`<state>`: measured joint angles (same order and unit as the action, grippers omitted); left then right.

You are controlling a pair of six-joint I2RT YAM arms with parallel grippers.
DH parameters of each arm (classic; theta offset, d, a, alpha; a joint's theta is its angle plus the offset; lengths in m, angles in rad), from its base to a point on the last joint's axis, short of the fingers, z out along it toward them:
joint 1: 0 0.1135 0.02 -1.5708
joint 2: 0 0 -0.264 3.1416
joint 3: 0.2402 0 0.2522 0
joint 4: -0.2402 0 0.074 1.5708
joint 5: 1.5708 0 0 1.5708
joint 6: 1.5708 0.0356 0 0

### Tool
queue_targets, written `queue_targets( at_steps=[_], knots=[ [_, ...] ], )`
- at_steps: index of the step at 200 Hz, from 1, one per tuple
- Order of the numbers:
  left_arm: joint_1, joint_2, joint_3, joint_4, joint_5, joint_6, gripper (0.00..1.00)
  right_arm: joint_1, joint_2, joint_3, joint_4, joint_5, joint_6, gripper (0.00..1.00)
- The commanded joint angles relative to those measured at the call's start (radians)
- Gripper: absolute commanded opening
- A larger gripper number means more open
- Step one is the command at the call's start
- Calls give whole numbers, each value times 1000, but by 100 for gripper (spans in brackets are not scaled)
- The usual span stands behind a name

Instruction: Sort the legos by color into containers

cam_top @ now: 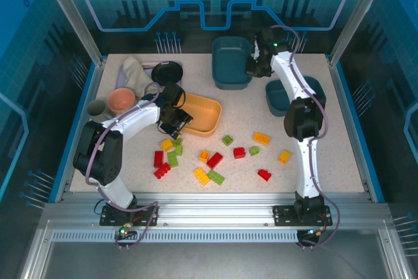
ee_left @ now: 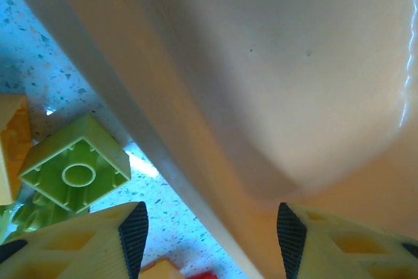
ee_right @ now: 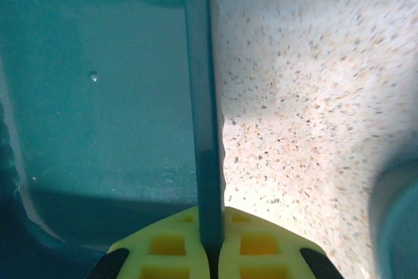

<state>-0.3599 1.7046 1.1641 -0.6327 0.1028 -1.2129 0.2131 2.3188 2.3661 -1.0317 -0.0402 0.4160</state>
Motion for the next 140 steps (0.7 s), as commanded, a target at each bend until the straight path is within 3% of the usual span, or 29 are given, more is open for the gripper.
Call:
queue_targets(
  at_steps=[1,67,86,118,140],
  knots=[
    [1,30,16,32,14,-35,52,-19,-141,-62,11,4,-21,0],
    [-26,91,88,1,-6,-24,24,-28,-361,-345,86,-3,-26,0],
    [-35,91,93,-16,-18,-29,18,-30,-391,-380,94,-7,-25,0],
    [-49,71,114,-47,-36,-36,0,-30,-433,-415,108,-9,-27,0],
    [-62,41,160,-69,-70,-2,0,-31,-474,-444,119,-6,-31,0]
  ],
)
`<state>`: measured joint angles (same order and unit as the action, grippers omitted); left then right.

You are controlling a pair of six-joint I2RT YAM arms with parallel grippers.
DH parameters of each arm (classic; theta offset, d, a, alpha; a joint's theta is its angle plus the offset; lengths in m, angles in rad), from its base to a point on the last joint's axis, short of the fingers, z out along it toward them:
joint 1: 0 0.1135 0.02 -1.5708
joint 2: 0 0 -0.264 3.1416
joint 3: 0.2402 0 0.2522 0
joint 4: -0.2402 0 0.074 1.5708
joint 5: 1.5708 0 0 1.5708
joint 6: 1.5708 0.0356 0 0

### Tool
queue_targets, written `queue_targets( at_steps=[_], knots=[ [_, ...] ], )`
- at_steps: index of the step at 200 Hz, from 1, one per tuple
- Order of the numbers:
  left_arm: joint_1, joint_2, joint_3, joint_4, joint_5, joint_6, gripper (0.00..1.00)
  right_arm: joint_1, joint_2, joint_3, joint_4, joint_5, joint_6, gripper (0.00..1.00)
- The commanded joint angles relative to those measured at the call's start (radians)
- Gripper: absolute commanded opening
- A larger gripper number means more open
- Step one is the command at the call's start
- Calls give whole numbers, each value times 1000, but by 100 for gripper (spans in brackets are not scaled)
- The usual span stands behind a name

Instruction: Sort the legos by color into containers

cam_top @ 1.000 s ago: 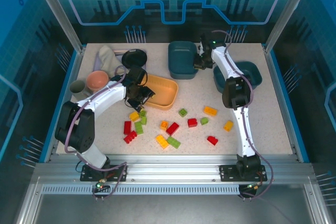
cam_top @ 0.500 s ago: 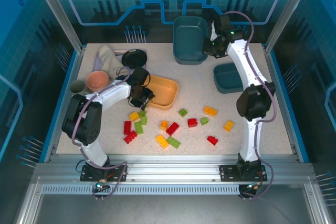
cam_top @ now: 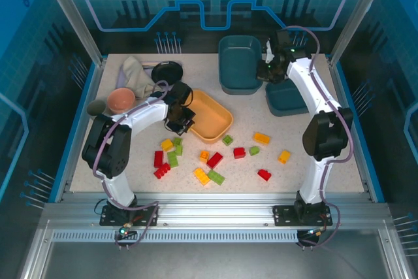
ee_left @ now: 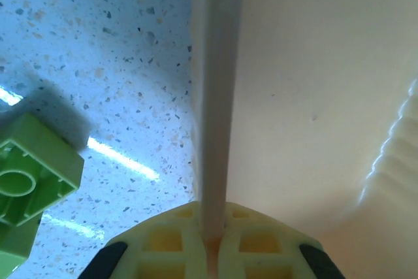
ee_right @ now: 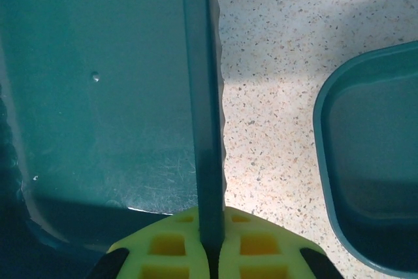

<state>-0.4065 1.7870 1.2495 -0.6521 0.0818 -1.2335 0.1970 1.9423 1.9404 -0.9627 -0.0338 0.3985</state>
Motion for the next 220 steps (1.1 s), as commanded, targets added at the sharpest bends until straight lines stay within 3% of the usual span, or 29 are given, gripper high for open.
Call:
queue_targets(
  at_steps=[1,30,63,100,148,186,220],
  knots=[
    [-16,-41,79,-52,-50,23,0,-16,-99,-20,51,-12,-14,0],
    [-8,0,243,-142,-66,203,0,-17,-157,-74,58,0,-36,0],
    [34,174,507,-336,-7,535,0,-18,-208,-182,62,2,-33,0],
    [93,285,639,-425,-17,791,0,-5,-237,-269,51,16,-23,0],
    [112,360,685,-475,-89,964,0,25,-220,-320,12,32,-45,0],
    [116,386,670,-494,-184,1029,0,36,-193,-356,5,52,-71,0],
    [120,411,685,-493,-201,1062,0,49,-160,-395,17,56,-79,0]
  ],
)
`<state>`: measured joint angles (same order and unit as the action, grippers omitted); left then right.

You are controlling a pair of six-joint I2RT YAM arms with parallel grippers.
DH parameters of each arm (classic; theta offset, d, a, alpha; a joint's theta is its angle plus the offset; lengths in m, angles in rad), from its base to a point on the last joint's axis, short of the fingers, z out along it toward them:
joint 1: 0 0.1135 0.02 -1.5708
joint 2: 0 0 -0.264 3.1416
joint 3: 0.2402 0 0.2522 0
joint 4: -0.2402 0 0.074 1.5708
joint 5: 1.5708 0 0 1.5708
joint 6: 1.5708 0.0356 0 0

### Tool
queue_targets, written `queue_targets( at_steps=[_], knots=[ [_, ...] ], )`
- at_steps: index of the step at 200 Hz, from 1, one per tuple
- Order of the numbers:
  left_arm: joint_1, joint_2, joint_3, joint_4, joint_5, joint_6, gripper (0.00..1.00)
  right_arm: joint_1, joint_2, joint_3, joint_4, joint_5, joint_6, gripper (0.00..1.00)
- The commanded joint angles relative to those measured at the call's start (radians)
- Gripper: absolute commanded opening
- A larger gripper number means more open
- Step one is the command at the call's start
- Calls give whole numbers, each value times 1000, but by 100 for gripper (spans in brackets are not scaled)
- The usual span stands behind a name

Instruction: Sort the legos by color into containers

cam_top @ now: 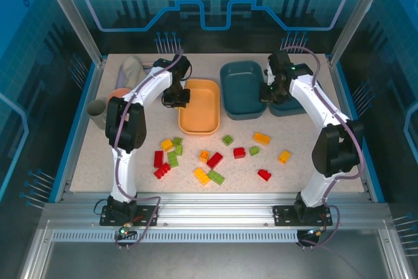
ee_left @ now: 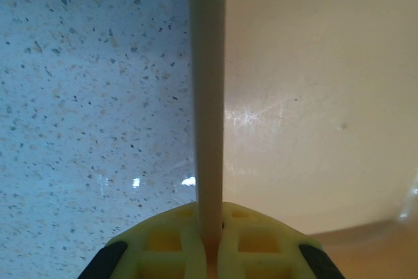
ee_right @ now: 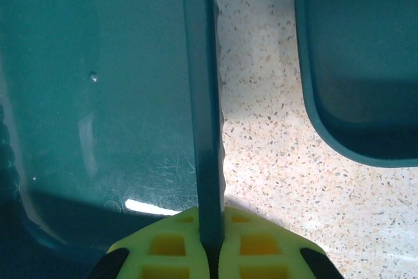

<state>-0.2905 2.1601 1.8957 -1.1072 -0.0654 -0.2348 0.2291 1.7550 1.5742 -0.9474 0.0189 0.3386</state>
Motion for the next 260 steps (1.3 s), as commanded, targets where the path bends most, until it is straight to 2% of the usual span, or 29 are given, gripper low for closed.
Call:
queue_targets(
  at_steps=[1,37,94,163,182,228,237,244,260],
  knots=[
    [4,40,40,-38,-54,63,0,17,28,-32,4,3,-16,0],
    [5,76,70,-29,-48,27,0,0,54,-100,64,-24,5,0],
    [15,124,145,-32,-47,-47,0,3,128,-99,80,-43,27,0],
    [28,140,153,-24,-17,-117,0,-17,175,-94,80,-40,82,2],
    [28,142,158,-7,11,-109,0,-21,170,-104,96,-57,87,4],
    [27,153,191,-18,-19,-57,0,-27,197,-69,90,-60,89,8],
    [28,158,198,-20,-22,-52,0,-28,204,-54,83,-61,88,11],
    [27,161,202,-24,-26,-48,2,-27,208,-43,78,-65,89,18],
    [27,160,216,-35,-41,-52,21,-27,206,-26,65,-68,97,38]
  ],
)
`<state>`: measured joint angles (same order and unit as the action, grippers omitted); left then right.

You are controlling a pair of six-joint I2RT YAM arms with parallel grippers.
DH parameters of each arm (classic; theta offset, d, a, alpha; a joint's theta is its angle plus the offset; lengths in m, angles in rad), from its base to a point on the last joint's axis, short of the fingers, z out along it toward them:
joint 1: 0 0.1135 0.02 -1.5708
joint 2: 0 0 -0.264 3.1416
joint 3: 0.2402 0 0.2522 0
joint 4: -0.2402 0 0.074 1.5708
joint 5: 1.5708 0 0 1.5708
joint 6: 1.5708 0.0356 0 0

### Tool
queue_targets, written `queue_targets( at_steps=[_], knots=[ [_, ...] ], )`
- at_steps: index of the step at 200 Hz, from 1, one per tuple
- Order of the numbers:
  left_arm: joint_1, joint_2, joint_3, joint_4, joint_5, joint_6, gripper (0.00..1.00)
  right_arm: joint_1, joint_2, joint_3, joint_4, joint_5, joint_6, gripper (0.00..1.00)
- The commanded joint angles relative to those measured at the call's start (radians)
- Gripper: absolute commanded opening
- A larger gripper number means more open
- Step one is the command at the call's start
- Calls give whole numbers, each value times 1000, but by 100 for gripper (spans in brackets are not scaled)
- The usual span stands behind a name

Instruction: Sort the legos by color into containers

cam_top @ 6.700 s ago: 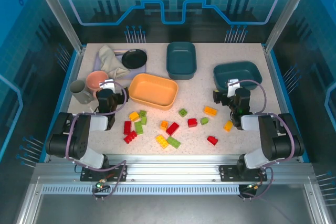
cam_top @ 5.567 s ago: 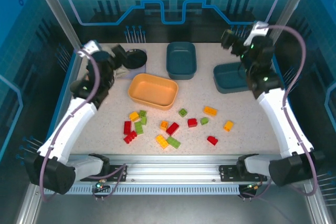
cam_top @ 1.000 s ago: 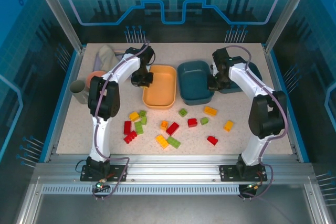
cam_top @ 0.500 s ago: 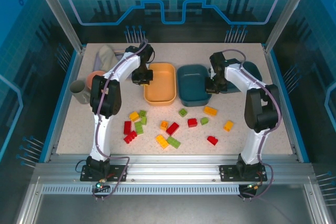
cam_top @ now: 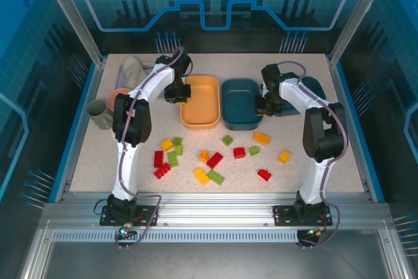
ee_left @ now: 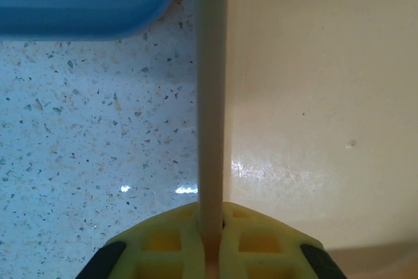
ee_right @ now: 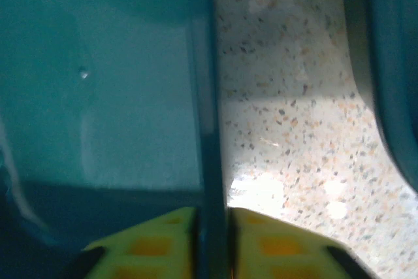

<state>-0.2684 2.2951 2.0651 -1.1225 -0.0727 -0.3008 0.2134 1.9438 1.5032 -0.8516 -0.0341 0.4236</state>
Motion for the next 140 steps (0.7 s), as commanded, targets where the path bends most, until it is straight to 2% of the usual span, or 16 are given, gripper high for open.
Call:
queue_targets(
  at_steps=[1,8,21,46,50,54,72,96,114,140],
  knots=[
    [4,25,46,-21,-34,13,22,-12,15,46,-32,-15,13,39],
    [4,13,47,-21,-40,7,30,-12,2,49,-36,-10,18,46],
    [0,-21,44,-16,-55,-8,40,-14,-45,47,-42,15,34,52],
    [-18,-98,52,1,-68,-42,52,-51,-159,34,-43,43,77,54],
    [-22,-113,55,1,-73,-50,59,-62,-177,28,-43,49,86,54],
    [-24,-126,57,3,-75,-59,62,-76,-194,22,-42,56,97,55],
    [-38,-189,37,31,-21,-112,63,-164,-273,-44,-18,63,169,58],
    [-71,-301,-65,128,93,-181,63,-324,-336,-179,78,-31,274,59],
    [-102,-415,-233,262,193,-252,66,-423,-314,-226,126,-104,313,59],
    [-140,-597,-537,562,310,-434,73,-481,-253,-226,175,-149,327,60]
  ],
)
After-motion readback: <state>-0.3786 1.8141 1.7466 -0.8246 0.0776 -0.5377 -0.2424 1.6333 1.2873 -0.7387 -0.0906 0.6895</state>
